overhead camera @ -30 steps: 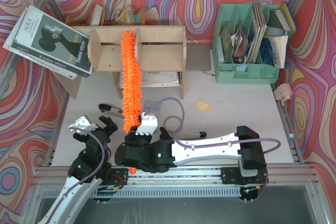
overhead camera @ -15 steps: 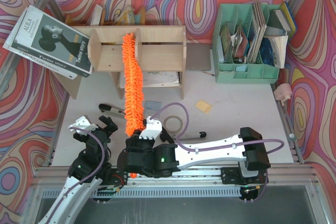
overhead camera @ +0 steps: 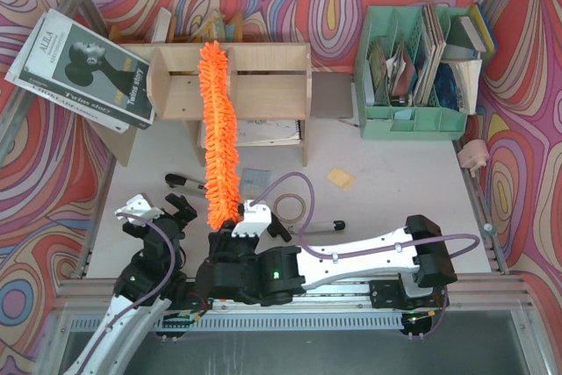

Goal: Dust the bookshelf with a duster

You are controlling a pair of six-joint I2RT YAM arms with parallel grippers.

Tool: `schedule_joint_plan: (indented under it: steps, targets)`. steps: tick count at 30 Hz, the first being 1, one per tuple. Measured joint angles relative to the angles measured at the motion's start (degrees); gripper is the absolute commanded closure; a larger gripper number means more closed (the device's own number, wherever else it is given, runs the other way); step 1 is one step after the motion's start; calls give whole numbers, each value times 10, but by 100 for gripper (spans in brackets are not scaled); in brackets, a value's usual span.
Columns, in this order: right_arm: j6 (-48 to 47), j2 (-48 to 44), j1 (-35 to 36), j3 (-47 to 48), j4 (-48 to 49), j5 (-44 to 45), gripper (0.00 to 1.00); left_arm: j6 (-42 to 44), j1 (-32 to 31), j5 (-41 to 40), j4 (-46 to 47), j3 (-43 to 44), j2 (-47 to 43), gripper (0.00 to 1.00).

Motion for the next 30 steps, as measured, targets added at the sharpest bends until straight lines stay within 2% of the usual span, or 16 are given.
schedule_joint_plan:
  steps: [5,20,30]
  targets:
    - [8,-13,10,0,1,2,100,0,0,0,0,0,0,2]
    - [24,17,-24,-2,-7,-65,100,0,0,0,0,0,0,2]
    - [-47,-14,-21,-1,24,-24,100,0,0,0,0,0,0,2]
